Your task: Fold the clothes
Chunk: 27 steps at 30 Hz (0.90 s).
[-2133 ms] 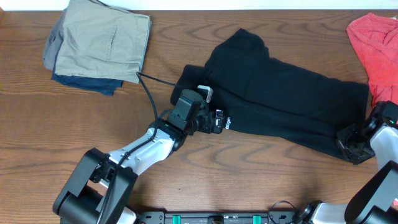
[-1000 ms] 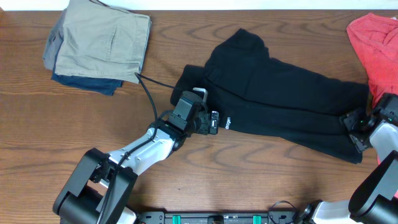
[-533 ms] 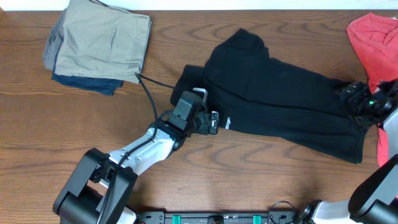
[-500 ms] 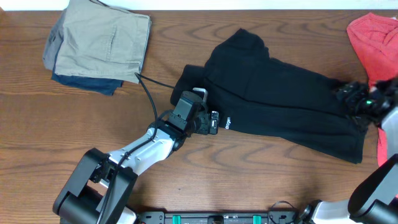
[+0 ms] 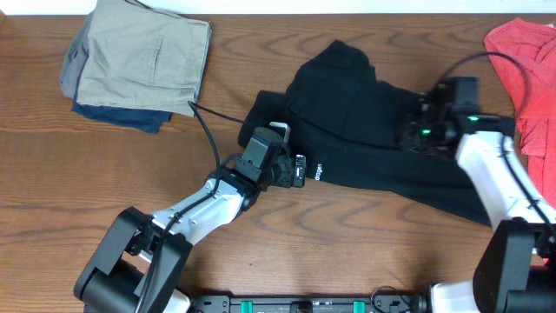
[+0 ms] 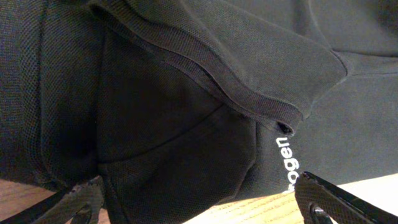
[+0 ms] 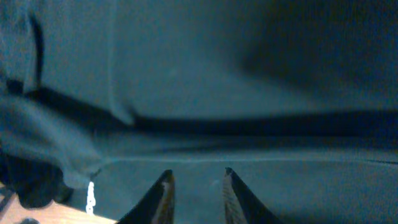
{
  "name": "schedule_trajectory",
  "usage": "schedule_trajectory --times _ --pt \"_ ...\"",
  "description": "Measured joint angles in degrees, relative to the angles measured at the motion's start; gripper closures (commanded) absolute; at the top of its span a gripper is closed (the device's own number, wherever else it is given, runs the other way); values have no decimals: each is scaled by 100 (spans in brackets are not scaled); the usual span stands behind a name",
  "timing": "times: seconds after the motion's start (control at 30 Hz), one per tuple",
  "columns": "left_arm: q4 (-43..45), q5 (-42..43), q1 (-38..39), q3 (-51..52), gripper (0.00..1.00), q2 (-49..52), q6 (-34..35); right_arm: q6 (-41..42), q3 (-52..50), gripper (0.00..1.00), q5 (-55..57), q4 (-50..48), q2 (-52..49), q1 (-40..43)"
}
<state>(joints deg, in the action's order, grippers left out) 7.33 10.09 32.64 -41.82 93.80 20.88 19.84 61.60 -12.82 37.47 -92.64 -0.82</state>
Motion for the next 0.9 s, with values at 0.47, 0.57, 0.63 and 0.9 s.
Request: schedule_trajectory --times 0.47,0.57,0.63,0.9 --pt "0 0 0 0 2 0 0 208 2 98 538 -229 -1012 -935" --pt "0 0 0 0 2 0 0 214 2 98 509 -236 -1196 -935" --pt "2 0 0 0 2 0 0 225 2 96 481 -236 -1237 -935" --pt "2 0 0 0 2 0 0 284 2 92 426 -299 -1250 -935"
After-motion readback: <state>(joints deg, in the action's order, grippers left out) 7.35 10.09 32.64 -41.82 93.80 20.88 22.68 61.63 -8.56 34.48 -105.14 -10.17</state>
